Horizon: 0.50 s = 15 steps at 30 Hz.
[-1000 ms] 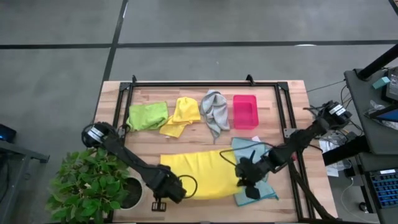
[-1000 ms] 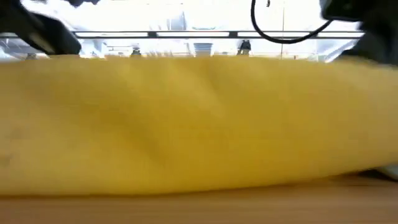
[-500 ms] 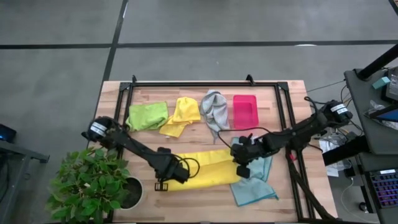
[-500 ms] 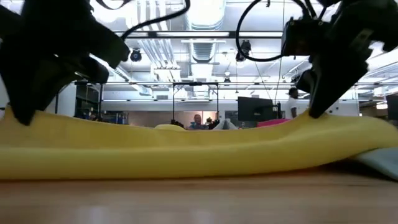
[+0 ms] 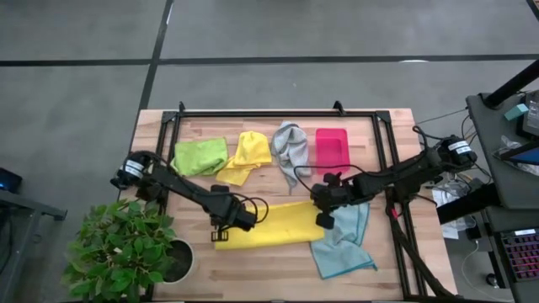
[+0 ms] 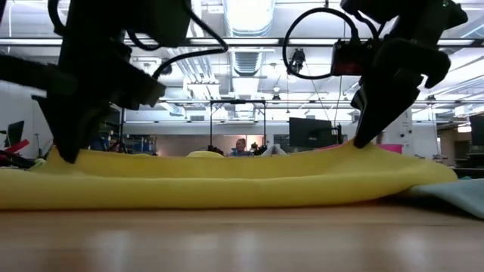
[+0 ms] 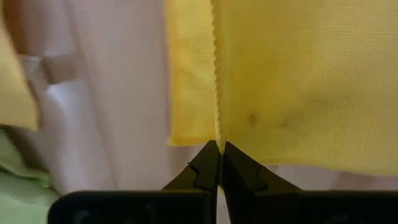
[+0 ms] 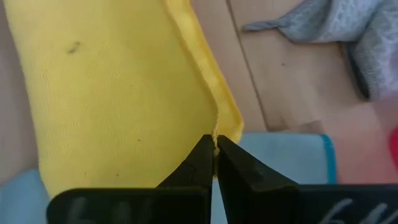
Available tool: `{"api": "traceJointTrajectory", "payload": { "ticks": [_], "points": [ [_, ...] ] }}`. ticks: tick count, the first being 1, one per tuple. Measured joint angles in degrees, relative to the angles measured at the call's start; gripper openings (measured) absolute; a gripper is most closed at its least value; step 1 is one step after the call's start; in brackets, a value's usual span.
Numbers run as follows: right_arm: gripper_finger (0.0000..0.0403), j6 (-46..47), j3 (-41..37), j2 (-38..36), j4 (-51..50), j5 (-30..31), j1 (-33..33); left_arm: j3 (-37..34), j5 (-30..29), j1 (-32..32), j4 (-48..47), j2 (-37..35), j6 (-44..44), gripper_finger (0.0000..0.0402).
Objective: Fold microfiber towels
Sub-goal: Fold the bottom yellow microfiber towel
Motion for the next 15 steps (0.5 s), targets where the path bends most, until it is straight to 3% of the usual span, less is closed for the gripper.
{"api": "traceJointTrajectory", "payload": {
  "ticks": [15],
  "points": [
    [0.0008,-0.5,0.0,0.0,0.1,4.2,-1.3,-2.6,-6.5,2.2,3.8,0.0,-0.2,0.0000]
  ]
}}
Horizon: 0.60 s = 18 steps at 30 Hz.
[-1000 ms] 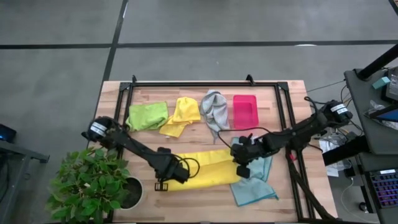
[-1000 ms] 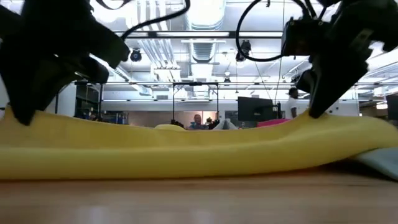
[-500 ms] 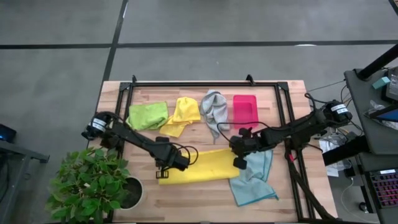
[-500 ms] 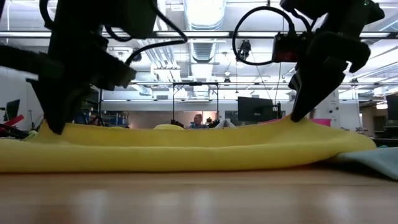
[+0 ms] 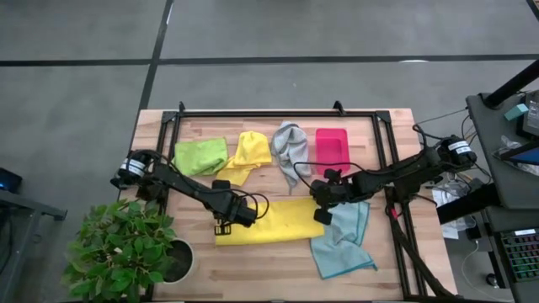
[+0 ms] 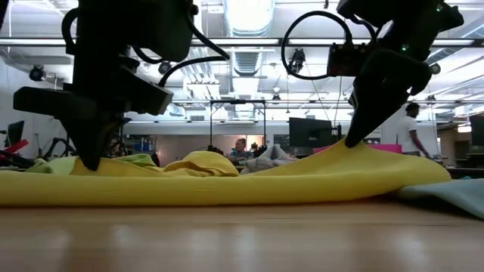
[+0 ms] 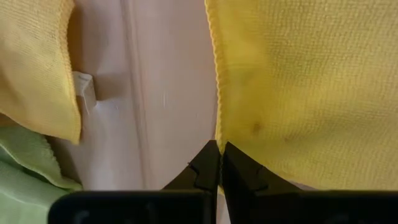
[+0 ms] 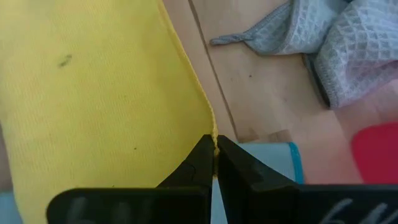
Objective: Fold microfiber towels
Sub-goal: Fold the bottom yellow microfiber towel
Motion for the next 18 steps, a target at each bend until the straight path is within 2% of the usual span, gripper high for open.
{"api": "traceJointTrajectory", "payload": {
  "ticks": [7,12,18],
  "points": [
    [0.0032,0.1,0.0,0.0,0.1,1.0,0.0,0.0,0.0,0.1,0.0,0.0,-0.1,0.0008],
    [0.0069,0.5,0.0,-0.2,0.1,1.1,-0.3,-0.3,-0.1,0.4,-0.7,0.0,-0.3,0.0052],
    [0.0104,1.6,0.0,-2.0,-0.8,1.1,-0.9,0.2,-2.6,0.7,-7.8,0.0,-2.8,0.0093]
  ]
}}
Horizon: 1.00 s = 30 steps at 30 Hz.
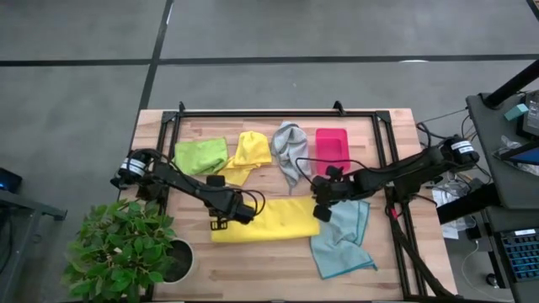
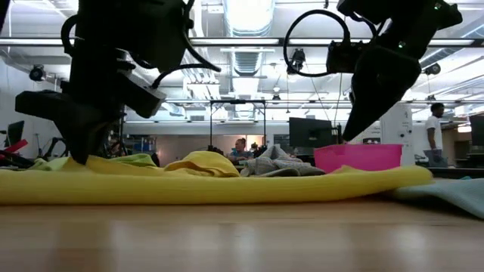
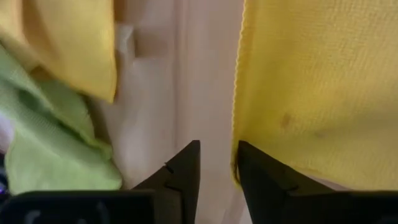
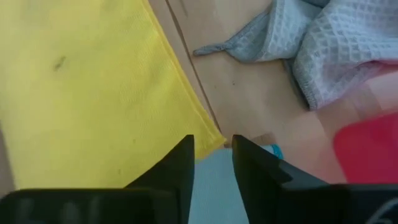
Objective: Fold microfiber towels
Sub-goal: Fold the bottom yellow microfiber towel
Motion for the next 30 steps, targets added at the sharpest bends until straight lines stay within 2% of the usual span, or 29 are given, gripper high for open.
{"api": "traceJointTrajectory", "payload": {
  "ticks": [5,16,30],
  "points": [
    [0.0118,3.5,0.0,-2.5,-1.5,-0.7,0.0,1.6,0.1,-0.1,-1.3,0.0,-0.4,0.0096],
    [0.0134,15.7,0.0,-3.7,-2.4,-10.6,0.7,1.7,0.2,0.3,-0.5,-0.1,-1.9,0.0096],
    [0.0212,24.9,-0.2,-1.2,-1.4,-11.0,0.7,1.7,0.2,0.2,-0.2,-5.2,-1.9,0.0121]
  ]
}}
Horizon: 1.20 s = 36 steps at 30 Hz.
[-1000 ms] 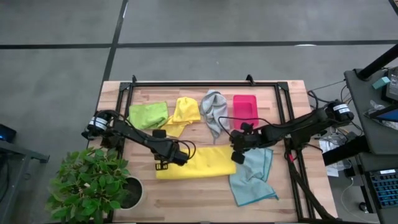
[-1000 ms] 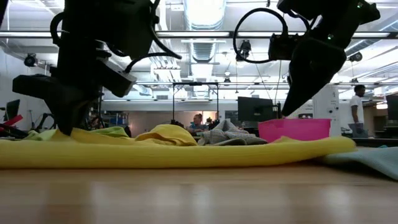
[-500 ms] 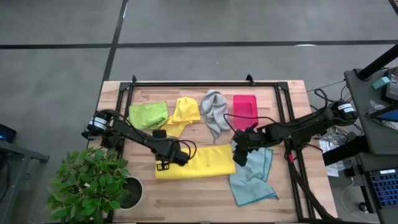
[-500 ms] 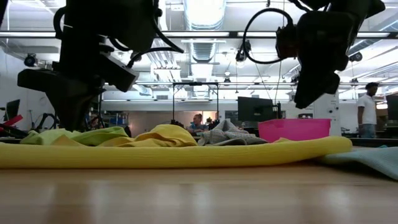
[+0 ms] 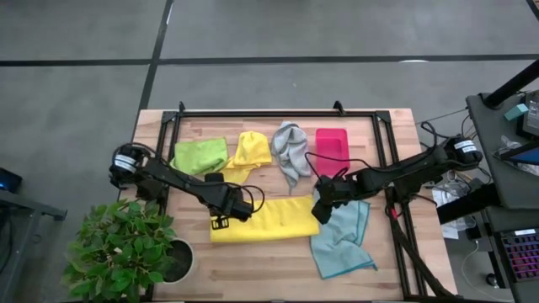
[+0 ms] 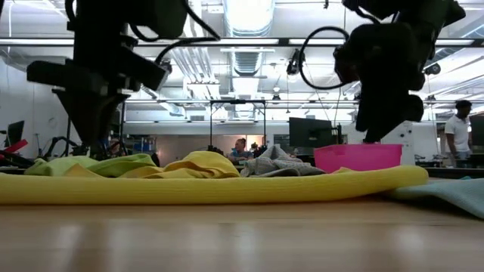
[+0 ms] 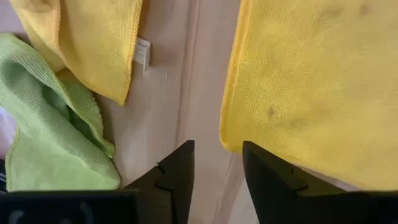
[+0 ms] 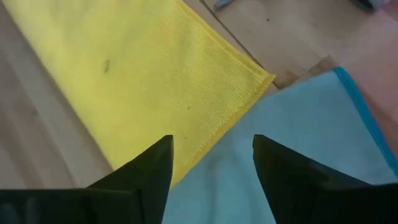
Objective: Fold microfiber towels
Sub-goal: Fold the bottom yellow microfiber towel
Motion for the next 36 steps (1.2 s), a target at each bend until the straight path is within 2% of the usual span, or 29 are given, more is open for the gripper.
{"api": "traceJointTrajectory", "payload": {
  "ticks": [4,9,14,17,24,28,36],
  "points": [
    [0.0220,0.2,0.0,3.4,2.8,0.0,0.0,-0.3,0.0,-0.1,3.3,-1.5,-0.1,0.0121],
    [0.0222,0.1,0.0,7.1,4.2,0.0,0.0,-2.9,0.3,-1.1,17.7,-1.5,-0.1,0.0121],
    [0.0222,-0.4,0.0,7.2,3.7,-0.2,0.0,-7.2,0.3,-2.0,30.2,-0.3,-0.2,0.0121],
    [0.0222,-0.7,0.0,5.9,3.8,-0.2,0.0,-9.8,-0.1,-2.0,33.7,0.2,-1.4,0.0121],
    [0.0222,1.1,0.0,5.2,3.8,-0.1,0.0,-14.2,-0.5,-1.8,34.4,0.5,-6.2,0.0121],
    [0.0222,1.9,0.0,6.6,4.3,-0.1,0.1,-15.1,-0.5,-1.9,31.3,0.4,-9.1,0.0121],
    [0.0222,1.2,0.0,10.2,13.3,0.0,-0.2,-15.1,-0.4,-2.1,24.8,0.1,-10.5,0.0121]
  ]
}}
